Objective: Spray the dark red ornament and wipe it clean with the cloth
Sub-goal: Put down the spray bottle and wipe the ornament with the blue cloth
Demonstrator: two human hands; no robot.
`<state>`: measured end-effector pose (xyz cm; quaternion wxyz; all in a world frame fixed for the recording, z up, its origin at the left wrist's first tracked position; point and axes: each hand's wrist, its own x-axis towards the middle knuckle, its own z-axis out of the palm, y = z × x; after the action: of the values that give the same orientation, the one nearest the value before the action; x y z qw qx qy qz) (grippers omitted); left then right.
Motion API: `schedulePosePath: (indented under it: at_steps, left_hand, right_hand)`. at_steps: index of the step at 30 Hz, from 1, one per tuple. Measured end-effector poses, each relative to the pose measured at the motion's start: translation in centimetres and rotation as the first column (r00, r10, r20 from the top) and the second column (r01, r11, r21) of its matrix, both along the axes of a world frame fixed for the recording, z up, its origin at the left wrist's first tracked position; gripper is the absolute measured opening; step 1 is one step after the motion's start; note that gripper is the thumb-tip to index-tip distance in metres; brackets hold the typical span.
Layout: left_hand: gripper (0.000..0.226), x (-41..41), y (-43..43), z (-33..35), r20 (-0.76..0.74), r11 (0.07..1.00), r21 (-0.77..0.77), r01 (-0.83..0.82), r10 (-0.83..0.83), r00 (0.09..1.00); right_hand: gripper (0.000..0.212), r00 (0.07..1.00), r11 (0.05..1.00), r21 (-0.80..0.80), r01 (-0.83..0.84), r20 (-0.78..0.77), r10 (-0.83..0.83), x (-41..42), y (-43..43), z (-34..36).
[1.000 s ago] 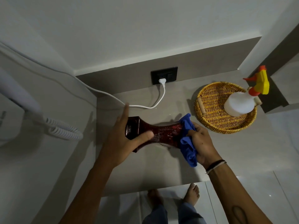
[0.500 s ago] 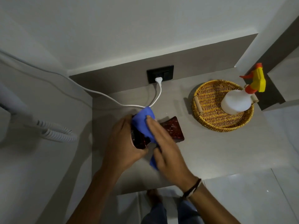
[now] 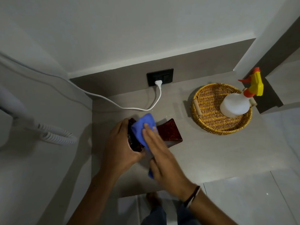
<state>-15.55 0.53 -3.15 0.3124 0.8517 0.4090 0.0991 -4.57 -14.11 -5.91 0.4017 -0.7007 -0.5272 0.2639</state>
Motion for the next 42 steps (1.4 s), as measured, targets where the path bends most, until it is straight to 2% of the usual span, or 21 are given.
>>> schedulePosePath:
  at_steps: [2, 4, 6, 8, 10, 14, 17, 19, 21, 23, 26, 30, 32, 34, 36, 38, 40, 42]
  left_hand:
    - [0.084, -0.2, 0.1, -0.2, 0.000, 0.996, -0.075, -0.042, 0.043, 0.999]
    - [0.083, -0.4, 0.1, -0.2, -0.025, 0.998, -0.029, -0.050, 0.049, 0.998]
    - [0.081, -0.5, 0.0, -0.1, -0.051, 0.998, 0.054, -0.017, 0.020, 0.999]
    - [0.089, -0.6, 0.0, 0.2, -0.061, 0.997, 0.080, -0.013, 0.018, 0.998]
    - [0.086, -0.4, -0.3, 0.4, -0.055, 0.995, 0.104, -0.006, 0.012, 0.998]
    - [0.076, 0.4, -0.2, 0.6, -0.039, 0.993, 0.120, 0.011, -0.007, 0.999]
    - [0.066, 0.9, 0.0, 0.5, -0.025, 0.992, 0.093, 0.085, -0.083, 0.996]
    - [0.064, 0.8, 0.2, 0.4, -0.027, 0.992, 0.091, 0.093, -0.090, 0.996]
    - [0.069, 0.5, 0.3, 0.4, -0.051, 0.992, 0.117, 0.057, -0.052, 0.997]
    - [0.078, 0.2, 0.2, 0.3, -0.064, 0.990, 0.134, 0.043, -0.035, 0.997]
    - [0.082, 0.1, 0.1, 0.4, -0.050, 0.990, 0.136, 0.040, -0.034, 0.998]
    - [0.075, 0.5, -0.1, 0.4, 0.011, 0.989, 0.140, 0.040, -0.042, 0.999]
    - [0.068, 0.5, -0.2, 0.3, -0.040, 0.986, 0.162, 0.049, -0.043, 0.998]
    - [0.064, 0.1, 0.2, 0.1, -0.047, 0.987, 0.145, 0.071, -0.065, 0.997]
    - [0.072, -0.3, 0.5, 0.1, -0.046, 0.994, 0.100, 0.039, -0.035, 0.998]
    - [0.082, -0.5, 0.3, 0.2, -0.056, 0.996, 0.086, 0.022, -0.017, 0.998]
    - [0.084, -0.1, 0.1, 0.4, -0.052, 0.997, 0.069, 0.019, -0.015, 0.999]
    - [0.079, 0.3, 0.2, 0.6, -0.014, 0.999, -0.014, -0.039, 0.039, 0.999]
  right_hand:
    - [0.083, 0.997, 0.994, 0.086, -0.066, -0.019, 0.068, -2.0, 0.3, 1.0]
    - [0.079, 0.996, 0.993, 0.093, -0.076, 0.044, 0.072, -1.0, 0.0, 0.1]
    - [0.075, 0.994, 1.000, -0.022, 0.002, 0.107, 0.001, 1.6, -1.1, -1.9]
    - [0.086, 0.985, 0.982, -0.152, 0.112, 0.148, -0.089, 4.5, -2.0, -3.8]
    - [0.092, 0.978, 0.967, -0.194, 0.166, 0.157, -0.136, 6.2, -2.2, -4.4]
    - [0.092, 0.989, 0.998, -0.037, 0.042, 0.147, -0.036, 3.1, -1.0, -2.9]
    - [0.088, 1.000, 0.997, 0.069, -0.017, 0.005, 0.016, -0.4, 0.0, -1.3]
    - [0.085, 0.999, 0.995, 0.092, -0.032, 0.030, 0.030, 0.0, -0.1, -1.8]
    - [0.084, 0.991, 1.000, 0.024, 0.007, 0.136, -0.010, 2.0, -1.1, -3.4]
    - [0.089, 0.978, 0.990, -0.082, 0.119, 0.179, -0.103, 4.8, -1.9, -4.6]
    - [0.083, 0.981, 0.970, -0.166, 0.180, 0.097, -0.165, 6.2, -1.8, -4.1]
    - [0.075, 0.999, 0.999, 0.029, 0.039, 0.005, -0.039, 0.1, 0.4, -0.4]
    - [0.079, 0.998, 0.994, 0.105, 0.001, -0.064, 0.006, -2.1, 0.9, 0.4]
    - [0.077, 1.000, 0.995, 0.098, -0.002, -0.021, 0.004, -1.4, 0.7, -0.6]
    - [0.078, 0.993, 0.998, -0.026, 0.057, 0.108, -0.054, 1.1, -0.6, -2.7]
    - [0.087, 0.966, 0.973, -0.136, 0.189, 0.202, -0.160, 3.8, -2.1, -4.7]
    - [0.093, 0.945, 0.935, -0.170, 0.312, 0.156, -0.287, 5.9, -3.3, -5.7]
    - [0.087, 0.898, 0.881, -0.184, 0.435, 0.014, -0.441, 7.4, -3.9, -5.9]
